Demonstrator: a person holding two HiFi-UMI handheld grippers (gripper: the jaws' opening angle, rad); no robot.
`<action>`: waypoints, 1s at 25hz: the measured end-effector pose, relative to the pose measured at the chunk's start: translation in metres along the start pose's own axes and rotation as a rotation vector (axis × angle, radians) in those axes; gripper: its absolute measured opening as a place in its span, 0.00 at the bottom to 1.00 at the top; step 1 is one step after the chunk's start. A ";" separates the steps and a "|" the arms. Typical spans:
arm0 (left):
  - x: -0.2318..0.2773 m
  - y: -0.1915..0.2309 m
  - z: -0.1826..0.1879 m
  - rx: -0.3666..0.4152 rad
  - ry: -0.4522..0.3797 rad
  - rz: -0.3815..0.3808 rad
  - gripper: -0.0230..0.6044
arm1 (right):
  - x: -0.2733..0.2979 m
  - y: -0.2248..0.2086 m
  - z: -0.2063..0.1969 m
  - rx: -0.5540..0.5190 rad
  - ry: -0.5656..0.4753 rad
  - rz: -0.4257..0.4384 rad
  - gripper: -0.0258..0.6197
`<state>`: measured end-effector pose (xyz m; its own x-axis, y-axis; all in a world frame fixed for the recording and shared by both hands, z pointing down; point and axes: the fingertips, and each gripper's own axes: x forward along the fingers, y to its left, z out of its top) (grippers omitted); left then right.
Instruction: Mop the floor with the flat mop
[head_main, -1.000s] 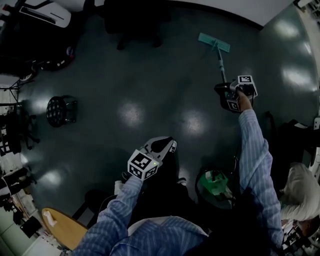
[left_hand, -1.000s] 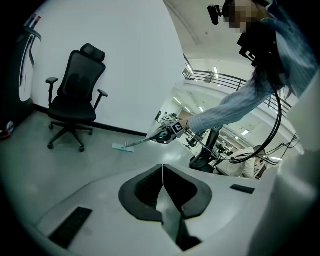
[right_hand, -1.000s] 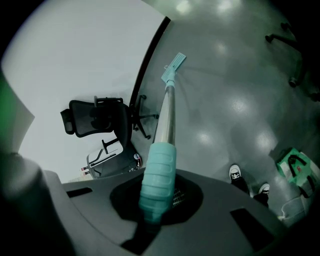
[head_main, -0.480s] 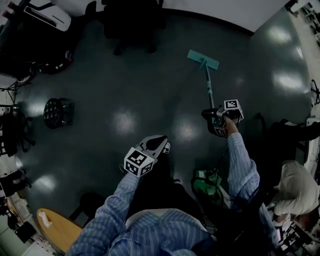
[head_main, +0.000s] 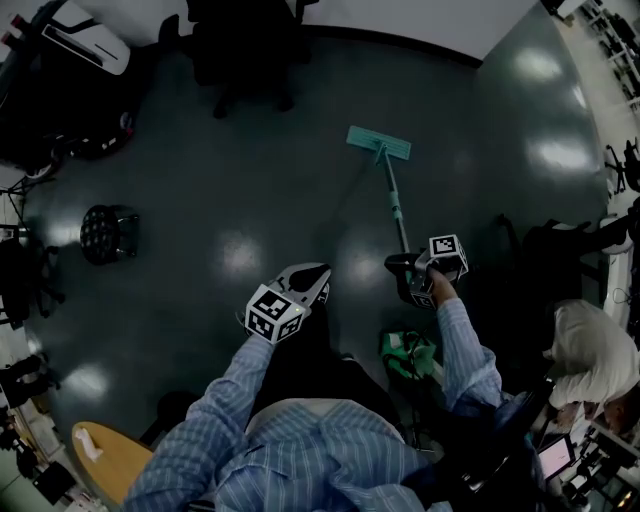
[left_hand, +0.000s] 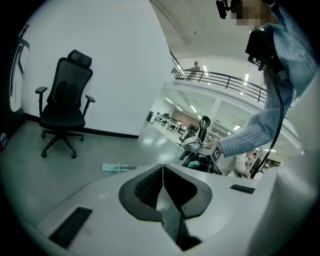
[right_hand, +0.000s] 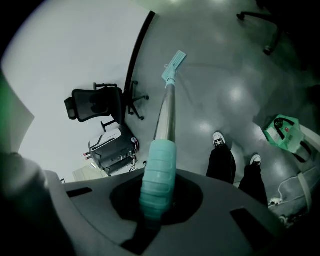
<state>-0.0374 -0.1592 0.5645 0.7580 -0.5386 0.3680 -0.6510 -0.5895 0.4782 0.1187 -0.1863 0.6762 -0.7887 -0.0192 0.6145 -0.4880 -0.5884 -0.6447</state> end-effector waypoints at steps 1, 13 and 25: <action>0.000 -0.004 -0.001 0.003 0.001 -0.004 0.05 | -0.002 -0.005 -0.010 -0.001 0.005 0.009 0.05; -0.004 -0.080 -0.025 0.050 -0.010 -0.043 0.05 | -0.040 -0.087 -0.124 -0.004 0.048 0.010 0.05; -0.051 -0.173 -0.096 0.082 -0.028 -0.021 0.05 | -0.064 -0.215 -0.275 -0.028 0.108 -0.014 0.05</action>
<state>0.0407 0.0279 0.5398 0.7708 -0.5416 0.3356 -0.6370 -0.6474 0.4184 0.1714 0.1636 0.6500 -0.8168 0.0773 0.5717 -0.5083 -0.5650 -0.6499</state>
